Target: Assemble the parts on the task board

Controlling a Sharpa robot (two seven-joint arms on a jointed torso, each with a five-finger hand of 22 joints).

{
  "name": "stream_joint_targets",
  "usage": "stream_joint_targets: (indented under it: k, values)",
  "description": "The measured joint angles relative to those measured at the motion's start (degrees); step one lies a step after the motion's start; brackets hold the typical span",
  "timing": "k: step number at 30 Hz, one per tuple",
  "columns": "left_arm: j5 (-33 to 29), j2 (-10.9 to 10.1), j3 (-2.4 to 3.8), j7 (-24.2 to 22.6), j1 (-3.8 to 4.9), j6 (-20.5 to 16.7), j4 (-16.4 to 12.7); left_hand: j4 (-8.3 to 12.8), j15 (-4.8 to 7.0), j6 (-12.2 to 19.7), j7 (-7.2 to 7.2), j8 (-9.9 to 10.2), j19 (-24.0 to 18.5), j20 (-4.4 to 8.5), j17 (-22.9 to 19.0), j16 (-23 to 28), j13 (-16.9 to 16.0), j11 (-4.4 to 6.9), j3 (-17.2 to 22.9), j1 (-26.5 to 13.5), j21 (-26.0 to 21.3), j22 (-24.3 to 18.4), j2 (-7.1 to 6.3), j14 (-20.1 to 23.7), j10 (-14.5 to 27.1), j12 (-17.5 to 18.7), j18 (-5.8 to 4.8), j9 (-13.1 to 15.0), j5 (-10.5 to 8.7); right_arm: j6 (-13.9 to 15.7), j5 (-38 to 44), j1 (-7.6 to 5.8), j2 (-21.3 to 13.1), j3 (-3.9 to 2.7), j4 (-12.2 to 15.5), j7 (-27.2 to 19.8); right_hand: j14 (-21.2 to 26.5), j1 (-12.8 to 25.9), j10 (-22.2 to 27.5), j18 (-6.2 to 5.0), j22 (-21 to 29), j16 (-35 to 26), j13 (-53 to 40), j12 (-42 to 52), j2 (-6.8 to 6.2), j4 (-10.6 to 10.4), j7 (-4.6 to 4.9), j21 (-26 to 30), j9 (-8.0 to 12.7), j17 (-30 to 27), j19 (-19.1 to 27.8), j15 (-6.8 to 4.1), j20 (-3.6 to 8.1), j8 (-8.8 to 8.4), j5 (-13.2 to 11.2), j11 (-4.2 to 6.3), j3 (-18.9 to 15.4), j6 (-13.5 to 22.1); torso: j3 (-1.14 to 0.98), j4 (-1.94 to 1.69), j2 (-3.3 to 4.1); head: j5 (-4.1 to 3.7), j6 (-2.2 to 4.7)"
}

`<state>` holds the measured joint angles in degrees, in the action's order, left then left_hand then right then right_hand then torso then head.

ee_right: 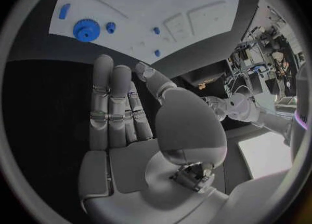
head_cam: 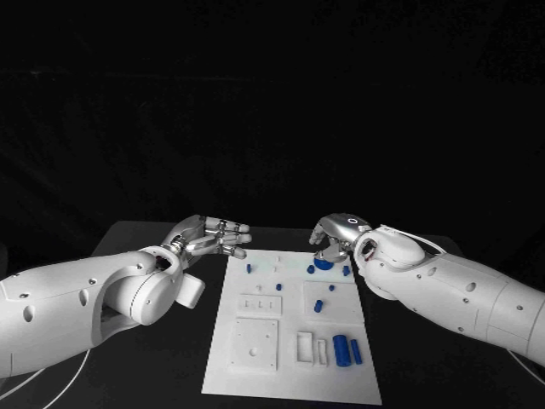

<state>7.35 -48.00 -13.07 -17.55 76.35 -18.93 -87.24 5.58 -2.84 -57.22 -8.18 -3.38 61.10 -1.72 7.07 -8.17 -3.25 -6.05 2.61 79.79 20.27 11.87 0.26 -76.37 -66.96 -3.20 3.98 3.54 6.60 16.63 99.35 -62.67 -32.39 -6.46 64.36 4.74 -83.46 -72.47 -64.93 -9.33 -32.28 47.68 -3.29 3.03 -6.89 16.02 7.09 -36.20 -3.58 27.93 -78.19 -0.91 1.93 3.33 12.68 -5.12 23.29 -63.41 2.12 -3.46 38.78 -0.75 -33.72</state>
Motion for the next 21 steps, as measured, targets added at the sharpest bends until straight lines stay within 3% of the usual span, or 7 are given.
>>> stream_joint_targets:
  k: [5,12,21]
  values:
    - [0.14,-0.18,0.01,0.07,0.20,0.28,-0.82,0.24,0.00,0.00,0.00,0.00,-0.21,-0.21,0.00,0.00,0.00,0.00,-0.24,0.00,0.22,0.08,0.00,0.00,0.00,0.00,0.00,0.00,0.00,0.57,3.70,0.35,0.61,-0.01,-0.67,1.49,0.18,0.29,0.00,0.05,-1.59,0.33,0.00,0.00,-0.74,-0.20,0.00,0.61,0.00,-0.50,-0.87,0.18,0.02,0.00,-1.80,0.00,1.81,0.00,0.29,-0.46,1.33,-0.59,0.35]
    - [0.22,-0.46,0.12,0.19,0.45,0.52,-1.27,0.24,-0.01,0.00,0.00,0.00,-0.21,-0.21,-0.01,0.00,0.01,-0.22,-0.24,-0.13,0.22,0.09,0.13,0.00,0.22,0.00,0.00,-0.01,0.00,0.98,6.57,0.63,0.97,-0.01,-1.29,2.94,0.18,-0.18,0.42,0.12,-3.14,0.58,0.01,0.00,-1.21,-0.22,0.00,1.36,0.01,-0.69,-1.24,0.17,0.01,0.00,-1.81,-0.27,1.97,0.00,0.47,-0.87,2.63,-1.37,0.66]
    - [0.33,-0.80,0.36,0.30,0.90,0.66,-1.81,0.23,-0.02,0.01,0.00,0.00,-0.21,-0.21,-0.01,0.00,0.01,-0.22,-0.24,-0.20,0.22,0.13,0.20,0.00,0.22,0.00,0.01,-0.01,0.00,1.86,8.93,1.13,1.80,-0.02,-2.52,4.13,0.30,-0.69,0.85,0.14,-6.30,0.97,0.01,0.00,-1.72,-0.45,0.00,3.30,0.01,-0.92,-1.97,0.30,-0.29,0.00,-2.25,-0.42,2.20,0.01,0.62,-1.16,4.33,-1.77,1.08]
